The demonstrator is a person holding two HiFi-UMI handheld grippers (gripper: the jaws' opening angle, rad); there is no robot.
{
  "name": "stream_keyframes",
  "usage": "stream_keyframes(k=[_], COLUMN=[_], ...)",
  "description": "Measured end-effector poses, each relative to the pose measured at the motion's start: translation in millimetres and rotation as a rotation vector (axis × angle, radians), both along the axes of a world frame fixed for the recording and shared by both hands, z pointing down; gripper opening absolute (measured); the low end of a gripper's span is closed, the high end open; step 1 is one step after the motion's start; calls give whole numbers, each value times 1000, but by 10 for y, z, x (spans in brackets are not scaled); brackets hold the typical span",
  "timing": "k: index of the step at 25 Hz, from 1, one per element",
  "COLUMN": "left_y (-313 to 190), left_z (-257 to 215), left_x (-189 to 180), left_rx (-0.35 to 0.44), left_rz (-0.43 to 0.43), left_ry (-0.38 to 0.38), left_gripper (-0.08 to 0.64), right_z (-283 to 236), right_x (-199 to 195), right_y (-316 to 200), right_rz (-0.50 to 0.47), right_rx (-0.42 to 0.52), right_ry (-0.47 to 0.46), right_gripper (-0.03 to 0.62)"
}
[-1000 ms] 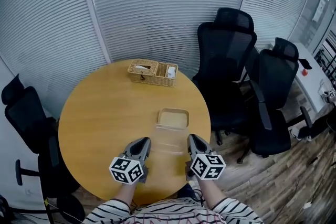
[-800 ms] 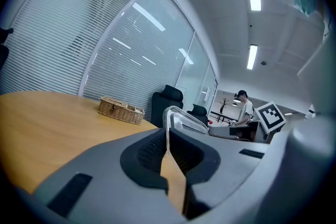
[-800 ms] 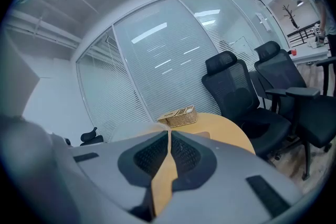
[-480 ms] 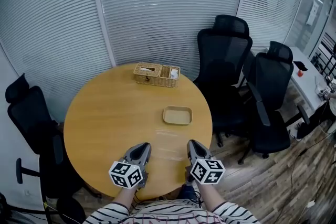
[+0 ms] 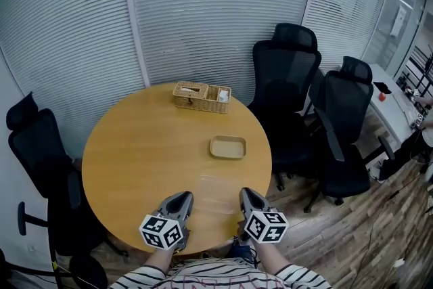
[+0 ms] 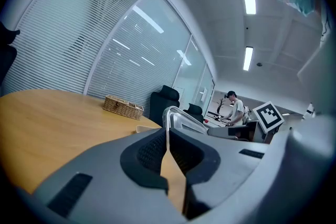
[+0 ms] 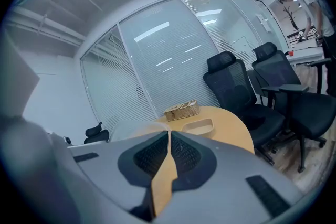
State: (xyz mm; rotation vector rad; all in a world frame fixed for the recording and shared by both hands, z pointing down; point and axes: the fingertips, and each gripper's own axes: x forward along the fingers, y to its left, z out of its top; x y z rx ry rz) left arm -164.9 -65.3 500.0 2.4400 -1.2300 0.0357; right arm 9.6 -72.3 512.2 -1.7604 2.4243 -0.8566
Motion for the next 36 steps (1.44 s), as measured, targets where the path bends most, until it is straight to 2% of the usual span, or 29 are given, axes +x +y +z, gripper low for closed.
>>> stream_keyframes(k=[14, 36], left_y=[129, -72], left_z=[126, 91], left_x=[-178, -317], left_rx=[-17, -17], left_rz=[-3, -5], left_ry=[7, 17], left_gripper=[40, 40], right_z=[91, 64], right_x=[-181, -326], right_y=[85, -128], right_rz=[-17, -26], right_rx=[-26, -31], right_ry=[33, 45], right_gripper=[38, 38])
